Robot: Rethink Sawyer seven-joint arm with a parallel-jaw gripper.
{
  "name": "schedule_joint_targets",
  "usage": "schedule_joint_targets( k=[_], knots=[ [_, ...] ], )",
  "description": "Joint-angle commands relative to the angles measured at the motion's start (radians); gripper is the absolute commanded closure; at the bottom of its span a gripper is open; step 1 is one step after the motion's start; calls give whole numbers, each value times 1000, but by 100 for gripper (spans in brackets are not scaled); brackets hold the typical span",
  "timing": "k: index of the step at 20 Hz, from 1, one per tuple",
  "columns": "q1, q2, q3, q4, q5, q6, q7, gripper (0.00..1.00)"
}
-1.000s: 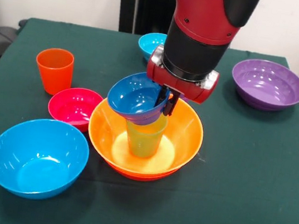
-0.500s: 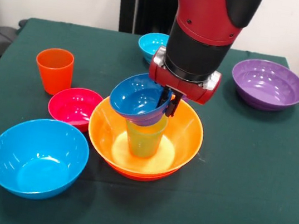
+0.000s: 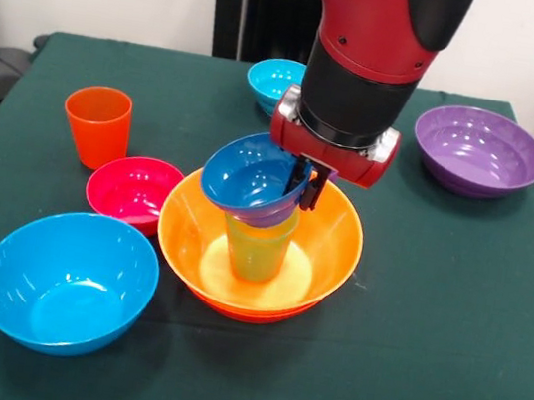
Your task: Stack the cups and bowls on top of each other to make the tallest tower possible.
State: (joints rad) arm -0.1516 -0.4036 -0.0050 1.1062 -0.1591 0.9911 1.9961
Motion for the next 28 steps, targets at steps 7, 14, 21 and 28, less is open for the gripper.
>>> schedule_joint_targets(
  k=[7, 14, 21, 28],
  knots=[
    [6, 21, 86, 97, -98, -69, -162, 0],
    [11, 4, 82, 77, -86, -17, -159, 0],
    [3, -13, 88, 87, -84, -14, -177, 0],
    [-9, -87, 111, 104, -48, 53, -205, 0]
  ],
)
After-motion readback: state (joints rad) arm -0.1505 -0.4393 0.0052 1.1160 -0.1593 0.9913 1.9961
